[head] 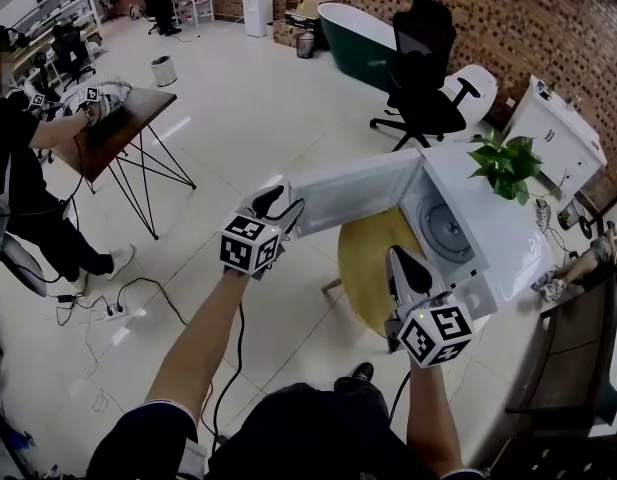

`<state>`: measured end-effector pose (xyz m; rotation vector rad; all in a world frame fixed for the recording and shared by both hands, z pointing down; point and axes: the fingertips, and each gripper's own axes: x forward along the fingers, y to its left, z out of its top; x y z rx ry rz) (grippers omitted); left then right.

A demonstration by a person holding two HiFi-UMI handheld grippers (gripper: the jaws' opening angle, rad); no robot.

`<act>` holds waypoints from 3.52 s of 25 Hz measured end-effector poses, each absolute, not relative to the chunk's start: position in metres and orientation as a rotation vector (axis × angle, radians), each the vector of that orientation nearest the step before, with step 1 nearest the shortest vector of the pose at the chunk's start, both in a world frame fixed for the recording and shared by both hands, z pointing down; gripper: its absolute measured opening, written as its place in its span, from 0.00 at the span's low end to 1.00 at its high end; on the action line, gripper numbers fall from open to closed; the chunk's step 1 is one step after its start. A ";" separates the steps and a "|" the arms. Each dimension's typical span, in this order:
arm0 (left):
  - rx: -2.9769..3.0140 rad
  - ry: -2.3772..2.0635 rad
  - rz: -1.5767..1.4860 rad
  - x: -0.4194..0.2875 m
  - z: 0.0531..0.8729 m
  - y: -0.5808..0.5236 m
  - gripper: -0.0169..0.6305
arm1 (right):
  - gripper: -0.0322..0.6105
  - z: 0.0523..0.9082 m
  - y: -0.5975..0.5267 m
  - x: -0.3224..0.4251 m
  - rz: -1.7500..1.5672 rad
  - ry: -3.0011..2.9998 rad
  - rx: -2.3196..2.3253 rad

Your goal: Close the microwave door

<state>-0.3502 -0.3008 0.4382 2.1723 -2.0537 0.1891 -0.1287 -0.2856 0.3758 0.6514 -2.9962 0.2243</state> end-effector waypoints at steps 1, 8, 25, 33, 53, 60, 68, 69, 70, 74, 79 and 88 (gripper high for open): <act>2.176 -2.048 0.190 -0.354 0.439 -0.307 0.37 | 0.05 0.376 -0.286 -0.128 0.223 -2.994 0.651; 2.182 -1.983 0.269 -0.365 0.457 -0.334 0.42 | 0.05 0.378 -0.300 -0.110 0.213 -2.966 0.707; 2.256 -1.914 0.255 -0.305 0.459 -0.304 0.41 | 0.05 0.375 -0.283 -0.090 0.227 -2.975 0.740; 2.321 -1.847 0.247 -0.252 0.461 -0.285 0.41 | 0.05 0.375 -0.270 -0.069 0.231 -2.976 0.782; 2.520 -1.646 0.291 -0.129 0.464 -0.282 0.26 | 0.05 0.375 -0.267 0.005 0.248 -2.934 1.015; 2.557 -1.600 0.318 -0.097 0.466 -0.299 0.13 | 0.05 0.376 -0.272 0.035 0.253 -2.898 1.110; 2.649 -1.460 0.335 -0.049 0.466 -0.317 0.13 | 0.05 0.378 -0.281 0.067 0.260 -2.860 1.215; 2.657 -1.447 0.338 -0.044 0.466 -0.320 0.13 | 0.05 0.378 -0.282 0.071 0.262 -2.855 1.228; 2.664 -1.436 0.340 -0.039 0.466 -0.323 0.13 | 0.05 0.378 -0.284 0.075 0.264 -2.849 1.241; 2.689 -1.396 0.348 -0.020 0.466 -0.334 0.13 | 0.05 0.379 -0.289 0.091 0.270 -2.828 1.288; 2.714 -1.355 0.351 0.003 0.466 -0.349 0.13 | 0.05 0.380 -0.296 0.111 0.272 -2.805 1.340; 2.742 -1.306 0.349 0.034 0.465 -0.377 0.13 | 0.05 0.380 -0.311 0.145 0.276 -2.758 1.425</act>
